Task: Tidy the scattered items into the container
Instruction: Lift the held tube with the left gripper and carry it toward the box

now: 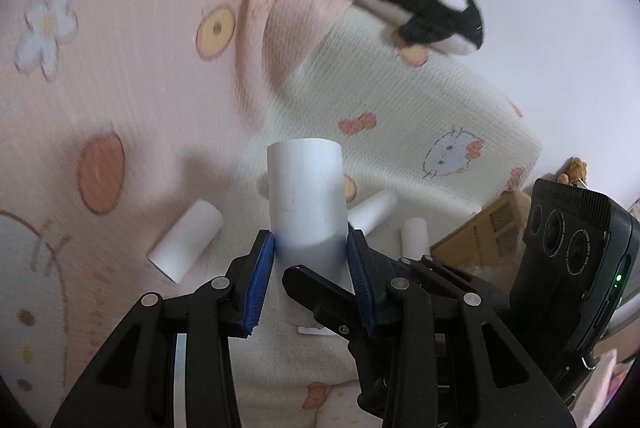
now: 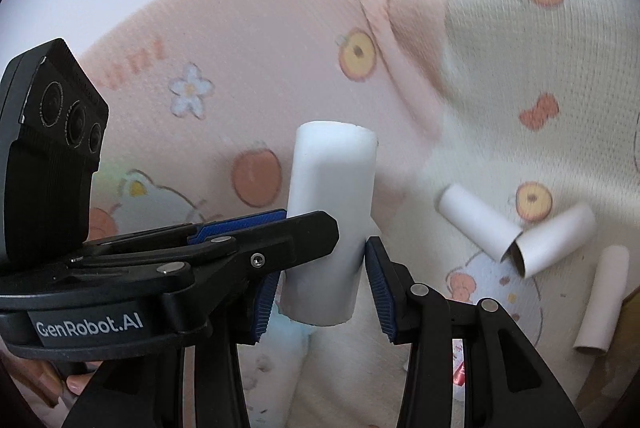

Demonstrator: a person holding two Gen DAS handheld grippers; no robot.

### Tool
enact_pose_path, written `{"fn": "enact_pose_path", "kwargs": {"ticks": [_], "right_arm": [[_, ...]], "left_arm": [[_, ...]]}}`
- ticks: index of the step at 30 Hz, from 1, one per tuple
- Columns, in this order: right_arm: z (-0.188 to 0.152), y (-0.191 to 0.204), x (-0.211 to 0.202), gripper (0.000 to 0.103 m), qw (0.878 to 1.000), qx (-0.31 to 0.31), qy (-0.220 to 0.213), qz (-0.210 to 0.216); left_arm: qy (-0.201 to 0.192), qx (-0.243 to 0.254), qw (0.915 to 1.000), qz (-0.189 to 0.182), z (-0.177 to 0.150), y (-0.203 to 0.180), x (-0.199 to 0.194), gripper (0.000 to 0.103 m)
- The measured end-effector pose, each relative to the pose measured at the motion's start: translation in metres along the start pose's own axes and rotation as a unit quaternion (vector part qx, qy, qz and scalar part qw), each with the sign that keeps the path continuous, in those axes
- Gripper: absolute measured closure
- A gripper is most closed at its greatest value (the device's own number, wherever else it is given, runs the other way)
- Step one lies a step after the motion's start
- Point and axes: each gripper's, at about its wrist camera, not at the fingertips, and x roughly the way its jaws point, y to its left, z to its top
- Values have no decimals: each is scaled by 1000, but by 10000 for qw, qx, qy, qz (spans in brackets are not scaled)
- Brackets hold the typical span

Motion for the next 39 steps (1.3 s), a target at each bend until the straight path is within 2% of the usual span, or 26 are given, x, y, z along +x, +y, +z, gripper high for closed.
{"fn": "enact_pose_path", "kwargs": {"ticks": [5,11,20,27,39], "right_arm": [[14,19,-24,63,9992,-247,-305,24],[23,32,-57,62,9961,-415,-774,40],[32,40,-96,62,9903,-570,-1270,-15],[34,33,-107,62,9884,-499,-1431,-131],[33,16,-143,62,9844,-356,-1710,-218]], "left_arm": [[-271,324,9988,237,9,-23,-29,61],[-734,843,9919,610,14,-58,-55,60],[-1134,1238,9833,695,18,-94,-78,60],[-1158,1415,9792,881,15,-114,-74,60],[-1205,1886,9706,888,16,-163,-71,60]]}}
